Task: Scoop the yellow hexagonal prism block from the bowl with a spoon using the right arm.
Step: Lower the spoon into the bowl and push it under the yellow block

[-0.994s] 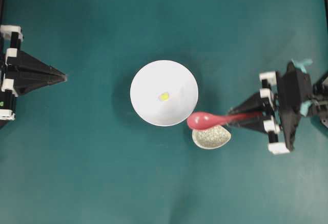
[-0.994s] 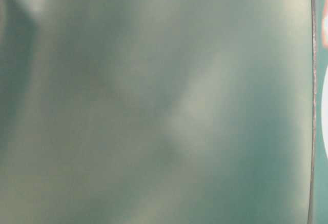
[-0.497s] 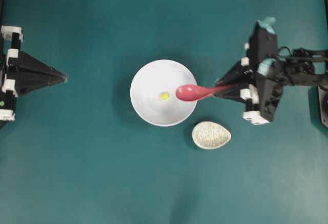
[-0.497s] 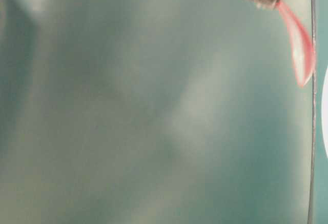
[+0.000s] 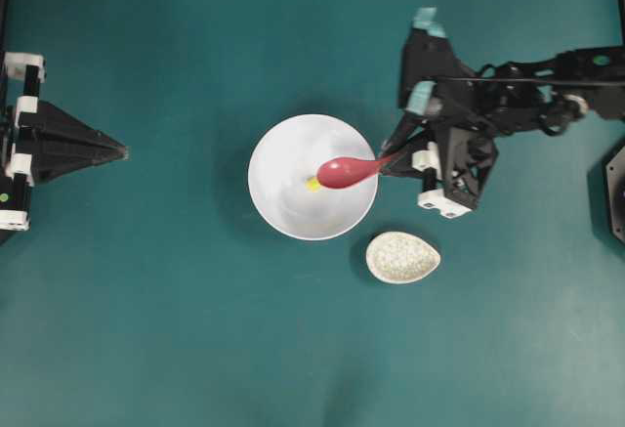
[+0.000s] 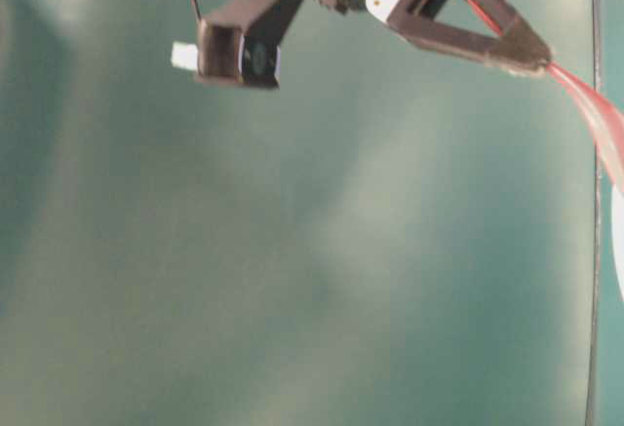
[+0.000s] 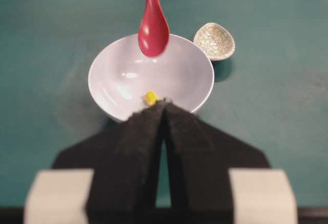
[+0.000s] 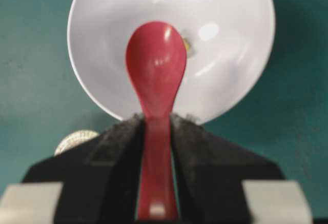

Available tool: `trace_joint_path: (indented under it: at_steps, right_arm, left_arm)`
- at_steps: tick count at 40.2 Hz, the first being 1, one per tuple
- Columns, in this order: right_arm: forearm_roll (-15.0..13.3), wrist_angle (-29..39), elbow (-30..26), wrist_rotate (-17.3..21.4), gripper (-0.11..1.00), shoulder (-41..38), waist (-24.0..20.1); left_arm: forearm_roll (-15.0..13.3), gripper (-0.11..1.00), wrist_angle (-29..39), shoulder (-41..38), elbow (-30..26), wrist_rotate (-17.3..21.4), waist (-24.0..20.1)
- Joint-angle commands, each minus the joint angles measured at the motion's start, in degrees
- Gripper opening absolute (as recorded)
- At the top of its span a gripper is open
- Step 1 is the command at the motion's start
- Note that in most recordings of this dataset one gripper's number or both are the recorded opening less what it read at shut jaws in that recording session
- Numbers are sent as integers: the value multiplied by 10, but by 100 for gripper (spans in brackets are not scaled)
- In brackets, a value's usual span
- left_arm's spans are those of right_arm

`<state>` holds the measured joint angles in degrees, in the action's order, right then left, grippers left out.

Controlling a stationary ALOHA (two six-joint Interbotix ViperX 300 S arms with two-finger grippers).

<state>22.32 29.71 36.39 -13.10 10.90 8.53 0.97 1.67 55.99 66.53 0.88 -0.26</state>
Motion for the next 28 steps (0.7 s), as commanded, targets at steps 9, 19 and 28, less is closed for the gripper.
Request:
trace_joint_path:
  at_steps: [9, 19, 28]
  right_arm:
    - [-29, 83, -84, 10, 22, -54, 2]
    - [-72, 121, -112, 88, 22, -83, 2]
    - [-93, 137, -116, 126, 22, -92, -3]
  left_arm:
    - [3, -1, -4, -5, -10, 1, -1]
    - [3, -1, -5, -5, -10, 1, -1]
    - [3, -1, -6, -5, -10, 1, -1]
